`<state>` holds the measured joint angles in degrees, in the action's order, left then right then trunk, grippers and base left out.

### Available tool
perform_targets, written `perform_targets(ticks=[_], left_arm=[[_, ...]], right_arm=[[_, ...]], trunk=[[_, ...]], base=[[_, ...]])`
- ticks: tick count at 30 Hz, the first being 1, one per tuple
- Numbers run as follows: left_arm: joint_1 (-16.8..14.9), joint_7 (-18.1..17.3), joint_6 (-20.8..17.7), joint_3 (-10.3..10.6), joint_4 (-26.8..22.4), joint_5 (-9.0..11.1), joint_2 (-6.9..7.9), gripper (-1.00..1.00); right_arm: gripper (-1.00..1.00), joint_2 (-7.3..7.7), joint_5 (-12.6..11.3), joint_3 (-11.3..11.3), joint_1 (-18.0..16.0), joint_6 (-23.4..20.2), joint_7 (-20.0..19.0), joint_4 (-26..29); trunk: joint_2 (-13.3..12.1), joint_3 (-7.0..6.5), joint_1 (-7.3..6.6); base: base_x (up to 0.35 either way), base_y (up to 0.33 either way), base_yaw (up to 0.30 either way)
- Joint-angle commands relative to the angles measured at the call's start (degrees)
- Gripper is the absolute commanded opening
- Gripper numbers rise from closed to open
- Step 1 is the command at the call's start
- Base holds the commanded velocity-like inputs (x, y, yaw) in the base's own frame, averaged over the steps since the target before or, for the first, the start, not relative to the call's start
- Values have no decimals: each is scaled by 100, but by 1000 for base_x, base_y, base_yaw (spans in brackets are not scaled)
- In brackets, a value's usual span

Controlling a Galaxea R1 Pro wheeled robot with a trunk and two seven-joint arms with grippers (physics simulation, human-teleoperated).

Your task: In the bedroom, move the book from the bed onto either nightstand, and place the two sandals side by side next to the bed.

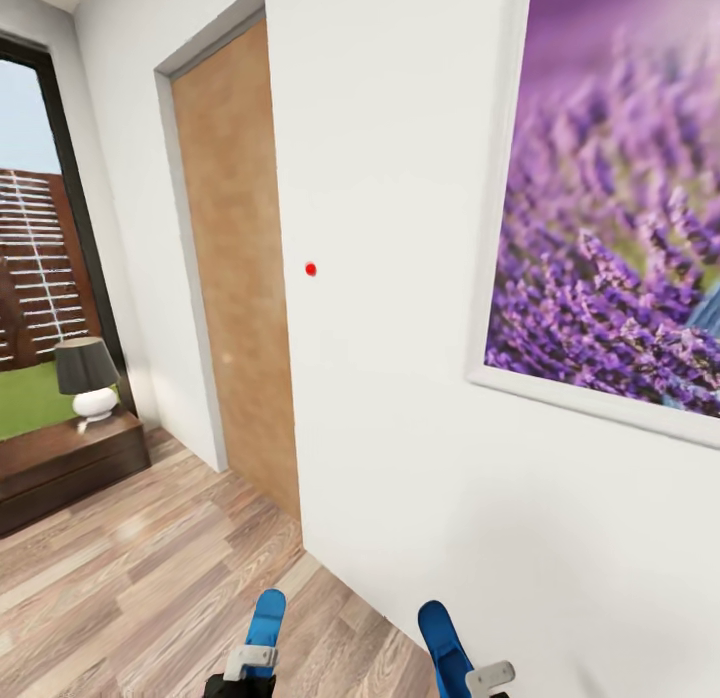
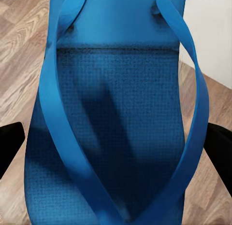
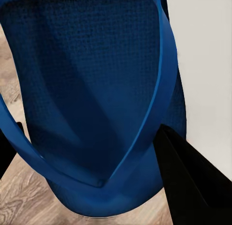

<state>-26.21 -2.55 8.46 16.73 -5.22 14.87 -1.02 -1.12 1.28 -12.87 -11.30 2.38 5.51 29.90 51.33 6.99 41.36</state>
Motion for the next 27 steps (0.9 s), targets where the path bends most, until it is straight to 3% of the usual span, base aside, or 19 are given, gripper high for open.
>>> perform_targets(ticks=[1,27], left_arm=[[-8,-18,25,41,13,60,0,-100],[-7,-18,25,41,12,60,2,-100]], right_arm=[[-100,3,7,-31,-4,8,55,-2],[-100,-2,12,-40,-4,8,73,-2]], trunk=[[6,9,2],[6,8,2]], base=[[92,-82,283],[53,-22,288]])
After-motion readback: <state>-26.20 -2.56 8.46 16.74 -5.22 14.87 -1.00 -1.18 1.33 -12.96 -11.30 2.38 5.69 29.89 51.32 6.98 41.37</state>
